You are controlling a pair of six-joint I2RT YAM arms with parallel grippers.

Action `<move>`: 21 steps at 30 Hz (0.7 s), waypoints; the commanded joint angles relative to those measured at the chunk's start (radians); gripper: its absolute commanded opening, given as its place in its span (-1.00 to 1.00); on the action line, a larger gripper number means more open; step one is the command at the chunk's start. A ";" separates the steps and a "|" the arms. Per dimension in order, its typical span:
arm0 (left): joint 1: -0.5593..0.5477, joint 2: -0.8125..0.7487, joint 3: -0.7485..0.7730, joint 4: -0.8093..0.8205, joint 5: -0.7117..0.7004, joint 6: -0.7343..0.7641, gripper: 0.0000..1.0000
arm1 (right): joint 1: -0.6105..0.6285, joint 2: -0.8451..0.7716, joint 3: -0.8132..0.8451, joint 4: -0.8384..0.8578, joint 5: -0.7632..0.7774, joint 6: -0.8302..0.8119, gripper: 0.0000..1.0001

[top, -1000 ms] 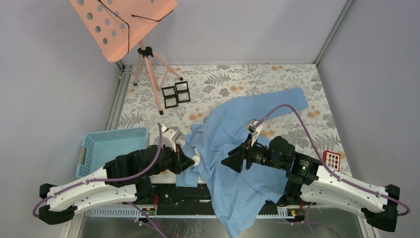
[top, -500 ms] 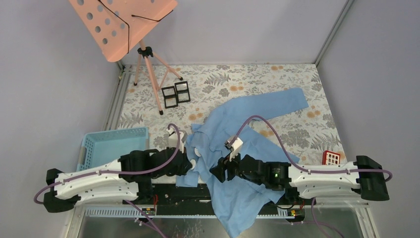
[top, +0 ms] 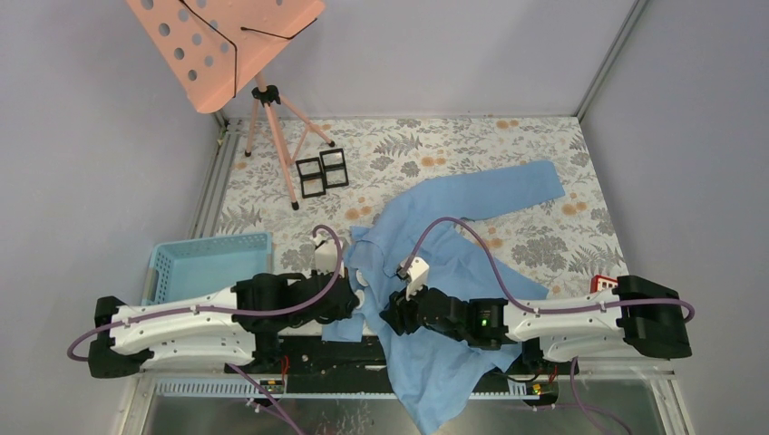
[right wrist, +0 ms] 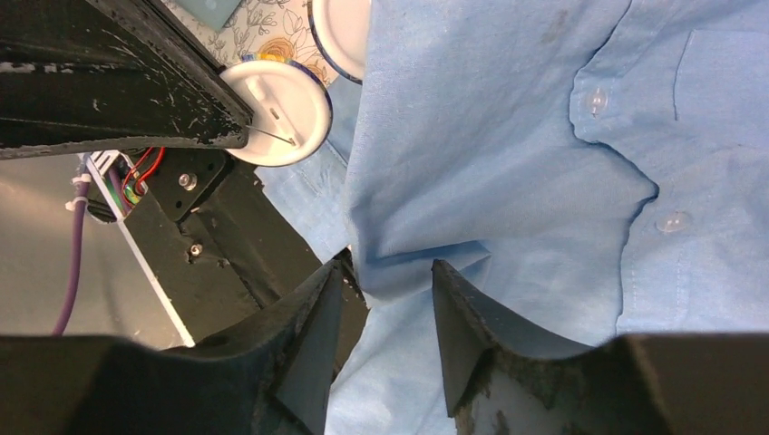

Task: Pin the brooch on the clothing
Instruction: Pin the brooch to the clothes.

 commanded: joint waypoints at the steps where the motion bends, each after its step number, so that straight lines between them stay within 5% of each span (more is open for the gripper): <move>1: -0.006 0.003 0.032 0.058 -0.038 -0.042 -1.00 | 0.009 0.024 0.033 0.087 0.031 -0.007 -0.14; 6: -0.007 0.044 0.033 0.063 -0.033 -0.064 -1.00 | 0.009 0.027 0.035 0.123 0.034 -0.005 -0.50; 10: -0.008 0.065 0.048 0.064 -0.042 -0.058 -1.00 | 0.009 0.023 0.033 0.117 0.063 0.009 -1.00; 21: -0.012 0.114 0.062 0.073 -0.043 -0.045 -1.00 | 0.009 -0.038 0.040 0.127 -0.040 -0.027 -1.00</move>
